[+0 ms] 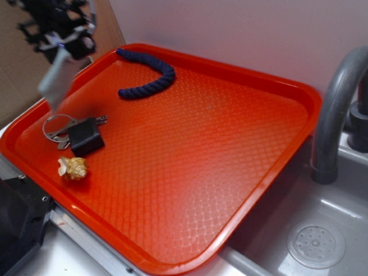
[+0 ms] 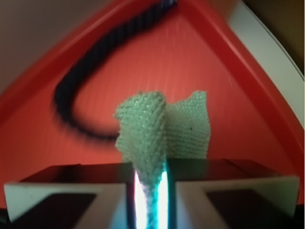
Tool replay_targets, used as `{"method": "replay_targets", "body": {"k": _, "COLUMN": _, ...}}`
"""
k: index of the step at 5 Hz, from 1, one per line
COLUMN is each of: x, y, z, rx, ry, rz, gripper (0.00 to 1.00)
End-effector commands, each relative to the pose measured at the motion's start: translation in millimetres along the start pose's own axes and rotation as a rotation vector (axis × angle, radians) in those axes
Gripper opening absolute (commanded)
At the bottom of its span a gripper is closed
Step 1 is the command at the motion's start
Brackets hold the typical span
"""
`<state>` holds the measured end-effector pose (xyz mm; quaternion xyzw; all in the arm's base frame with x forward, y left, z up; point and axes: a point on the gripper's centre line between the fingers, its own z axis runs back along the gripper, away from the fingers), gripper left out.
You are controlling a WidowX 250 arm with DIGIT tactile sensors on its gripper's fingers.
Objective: Grab the blue cloth.
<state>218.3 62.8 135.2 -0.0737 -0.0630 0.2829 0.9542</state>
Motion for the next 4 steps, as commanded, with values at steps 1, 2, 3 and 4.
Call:
{"method": "replay_targets", "body": {"k": 1, "x": -47, "y": -40, "z": 102, "rx": -0.154, "ry": -0.037, "rz": -0.225, "gripper": 0.00}}
{"method": "replay_targets", "body": {"k": 2, "x": -46, "y": -45, "z": 92, "rx": -0.157, "ry": -0.066, "rz": -0.263, "gripper": 0.00}}
{"method": "replay_targets", "body": {"k": 3, "x": -40, "y": -53, "z": 73, "rx": -0.121, "ry": -0.030, "rz": -0.284, "gripper": 0.00}}
{"method": "replay_targets", "body": {"k": 4, "x": -38, "y": -55, "z": 66, "rx": -0.114, "ry": -0.073, "rz": -0.302, "gripper": 0.00}}
